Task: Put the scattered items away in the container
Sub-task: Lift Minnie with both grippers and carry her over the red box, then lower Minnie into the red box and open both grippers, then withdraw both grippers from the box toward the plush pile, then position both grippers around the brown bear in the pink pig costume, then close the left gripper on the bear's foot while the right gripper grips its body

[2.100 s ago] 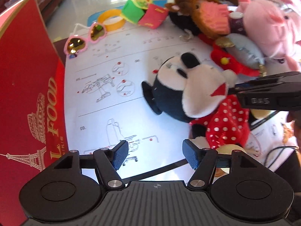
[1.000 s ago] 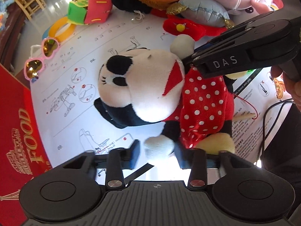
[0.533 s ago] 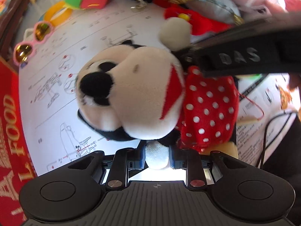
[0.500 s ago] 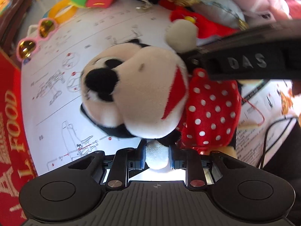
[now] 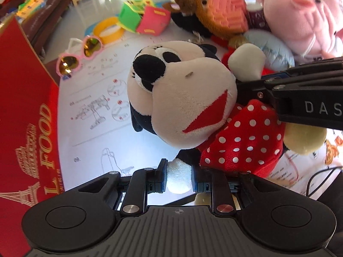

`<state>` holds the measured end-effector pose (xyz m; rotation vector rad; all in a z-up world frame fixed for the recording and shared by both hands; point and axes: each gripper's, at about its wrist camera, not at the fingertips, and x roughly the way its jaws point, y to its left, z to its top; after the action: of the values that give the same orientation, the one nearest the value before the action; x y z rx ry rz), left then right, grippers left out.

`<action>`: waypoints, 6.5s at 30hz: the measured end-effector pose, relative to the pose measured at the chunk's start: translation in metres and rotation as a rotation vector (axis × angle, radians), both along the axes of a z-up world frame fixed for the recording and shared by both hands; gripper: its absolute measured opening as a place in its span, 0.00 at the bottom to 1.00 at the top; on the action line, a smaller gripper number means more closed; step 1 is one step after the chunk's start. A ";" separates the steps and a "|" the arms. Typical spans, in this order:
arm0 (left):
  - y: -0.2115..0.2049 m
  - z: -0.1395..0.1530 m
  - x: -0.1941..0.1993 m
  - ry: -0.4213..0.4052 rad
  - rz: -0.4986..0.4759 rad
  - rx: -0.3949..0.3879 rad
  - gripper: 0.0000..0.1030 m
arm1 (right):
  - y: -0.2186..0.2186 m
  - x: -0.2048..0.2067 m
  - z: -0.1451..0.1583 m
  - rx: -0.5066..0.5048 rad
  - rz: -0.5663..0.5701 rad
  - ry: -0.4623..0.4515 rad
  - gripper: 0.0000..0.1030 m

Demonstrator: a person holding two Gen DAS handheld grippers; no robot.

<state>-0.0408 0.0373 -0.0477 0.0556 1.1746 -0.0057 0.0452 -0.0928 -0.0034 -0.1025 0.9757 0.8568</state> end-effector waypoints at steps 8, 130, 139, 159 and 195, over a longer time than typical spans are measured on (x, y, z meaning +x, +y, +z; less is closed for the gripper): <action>0.024 0.085 -0.003 -0.185 0.058 0.021 0.19 | 0.016 -0.012 0.087 0.110 0.052 -0.168 0.18; -0.121 0.067 0.132 -0.149 -0.225 0.018 0.23 | -0.152 0.086 0.038 -0.069 -0.407 -0.132 0.84; -0.127 0.089 0.121 -0.247 -0.277 0.044 0.73 | -0.148 0.088 0.040 -0.024 -0.414 -0.104 0.80; -0.122 0.066 0.129 -0.180 -0.315 -0.017 0.01 | -0.105 0.066 0.043 0.036 -0.233 -0.136 0.36; 0.019 0.046 0.024 -0.153 0.025 -0.056 0.55 | -0.034 0.000 0.073 0.011 -0.077 -0.112 0.46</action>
<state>-0.0163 0.0565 -0.0019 -0.0086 1.0212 -0.0121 0.0451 -0.1271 0.0695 -0.1018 0.8646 0.7781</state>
